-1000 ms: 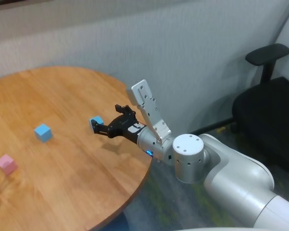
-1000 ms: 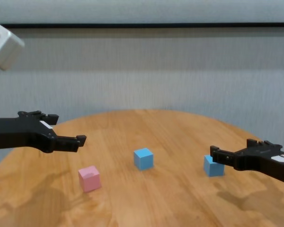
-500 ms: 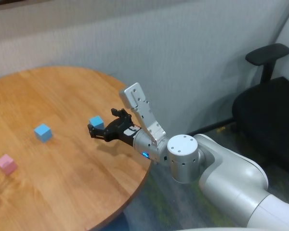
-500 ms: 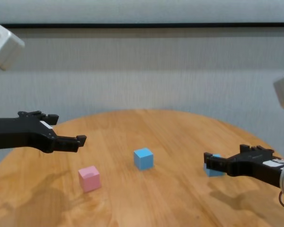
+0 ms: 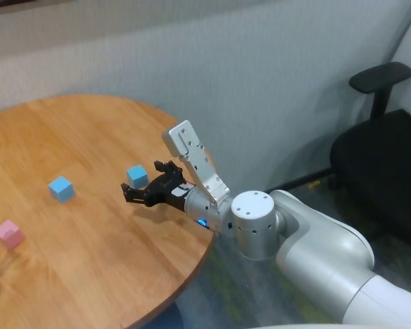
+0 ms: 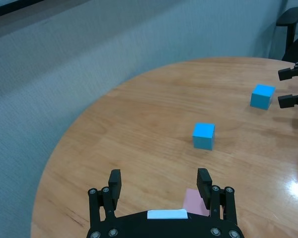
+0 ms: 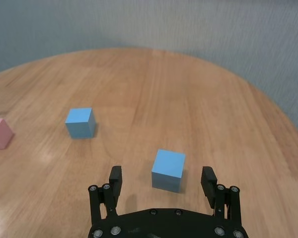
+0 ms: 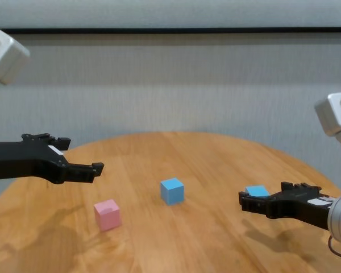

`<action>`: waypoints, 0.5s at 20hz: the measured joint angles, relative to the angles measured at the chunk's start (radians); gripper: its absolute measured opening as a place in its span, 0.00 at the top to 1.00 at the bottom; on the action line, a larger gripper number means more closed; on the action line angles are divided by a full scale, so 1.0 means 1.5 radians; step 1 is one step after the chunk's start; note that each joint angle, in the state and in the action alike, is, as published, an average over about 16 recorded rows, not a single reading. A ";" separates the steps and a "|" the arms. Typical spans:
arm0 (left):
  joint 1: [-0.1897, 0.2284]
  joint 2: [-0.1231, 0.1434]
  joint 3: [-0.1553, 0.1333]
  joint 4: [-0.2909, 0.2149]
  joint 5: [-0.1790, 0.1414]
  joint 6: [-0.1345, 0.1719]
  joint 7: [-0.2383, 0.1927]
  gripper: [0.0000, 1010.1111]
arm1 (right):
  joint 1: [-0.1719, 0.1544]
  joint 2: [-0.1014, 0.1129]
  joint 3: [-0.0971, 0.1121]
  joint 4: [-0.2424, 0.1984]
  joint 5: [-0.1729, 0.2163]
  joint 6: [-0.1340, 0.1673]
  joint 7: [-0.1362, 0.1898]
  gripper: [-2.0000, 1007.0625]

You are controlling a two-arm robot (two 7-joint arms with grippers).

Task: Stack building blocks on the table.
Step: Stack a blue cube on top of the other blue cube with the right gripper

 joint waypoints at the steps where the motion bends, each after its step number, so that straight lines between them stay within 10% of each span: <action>1: 0.000 0.000 0.000 0.000 0.000 0.000 0.000 0.01 | 0.002 -0.002 0.001 0.003 -0.001 0.003 0.001 0.00; 10: 0.000 0.000 0.000 0.000 0.000 0.000 0.000 0.01 | 0.018 -0.020 0.011 0.029 -0.010 0.015 0.009 0.00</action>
